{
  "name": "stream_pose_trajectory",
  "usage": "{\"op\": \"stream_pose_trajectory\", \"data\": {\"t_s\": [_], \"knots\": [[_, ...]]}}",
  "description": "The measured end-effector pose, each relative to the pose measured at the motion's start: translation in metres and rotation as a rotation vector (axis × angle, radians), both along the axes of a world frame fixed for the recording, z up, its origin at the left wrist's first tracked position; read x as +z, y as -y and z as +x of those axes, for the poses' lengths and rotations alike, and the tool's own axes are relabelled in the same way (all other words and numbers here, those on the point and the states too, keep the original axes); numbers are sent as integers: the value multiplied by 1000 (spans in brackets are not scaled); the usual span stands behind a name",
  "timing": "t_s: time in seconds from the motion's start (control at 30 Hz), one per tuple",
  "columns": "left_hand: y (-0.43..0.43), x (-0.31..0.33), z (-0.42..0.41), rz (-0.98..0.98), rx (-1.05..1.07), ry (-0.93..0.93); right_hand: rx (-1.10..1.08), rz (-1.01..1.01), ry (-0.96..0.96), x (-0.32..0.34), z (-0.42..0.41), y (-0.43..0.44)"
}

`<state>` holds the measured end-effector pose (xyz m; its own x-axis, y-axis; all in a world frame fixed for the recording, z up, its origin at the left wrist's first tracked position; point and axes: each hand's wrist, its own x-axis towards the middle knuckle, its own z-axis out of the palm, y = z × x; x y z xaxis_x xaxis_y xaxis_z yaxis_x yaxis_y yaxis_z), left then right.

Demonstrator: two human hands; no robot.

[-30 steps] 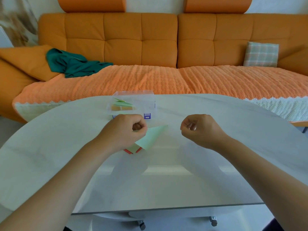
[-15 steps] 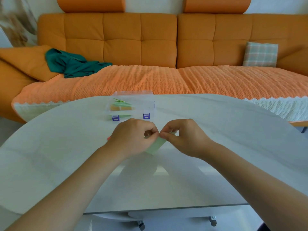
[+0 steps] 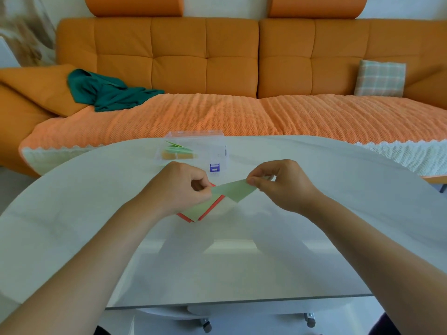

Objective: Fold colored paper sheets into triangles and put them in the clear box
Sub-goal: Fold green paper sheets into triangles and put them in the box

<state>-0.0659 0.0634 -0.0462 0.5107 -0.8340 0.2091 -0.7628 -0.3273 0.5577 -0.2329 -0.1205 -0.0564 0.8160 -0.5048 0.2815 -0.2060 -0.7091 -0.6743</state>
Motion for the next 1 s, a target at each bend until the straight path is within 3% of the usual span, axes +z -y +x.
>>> {"op": "stream_pose_trajectory", "data": {"t_s": [0.13, 0.23, 0.37, 0.5, 0.63, 0.8, 1.0], "knots": [[-11, 1, 23, 124, 70, 88, -88, 16, -4, 1, -4, 12], [-15, 4, 24, 45, 111, 85, -21, 88, -79, 3, -5, 11], [-2, 0, 1, -95, -11, -120, 141, 164, -152, 7, -3, -1], [10, -9, -19, 43, -138, -346, 281, 288, -171, 12, -1, -10], [15, -13, -23, 85, -145, -461, 283, 290, -134, 9, 1, -12], [18, -12, -25, -18, 65, -651, 140, -25, 55, -2, 2, -8], [19, -16, -19, -154, 104, -942, 301, -352, 8, -10, -4, -10]]}}
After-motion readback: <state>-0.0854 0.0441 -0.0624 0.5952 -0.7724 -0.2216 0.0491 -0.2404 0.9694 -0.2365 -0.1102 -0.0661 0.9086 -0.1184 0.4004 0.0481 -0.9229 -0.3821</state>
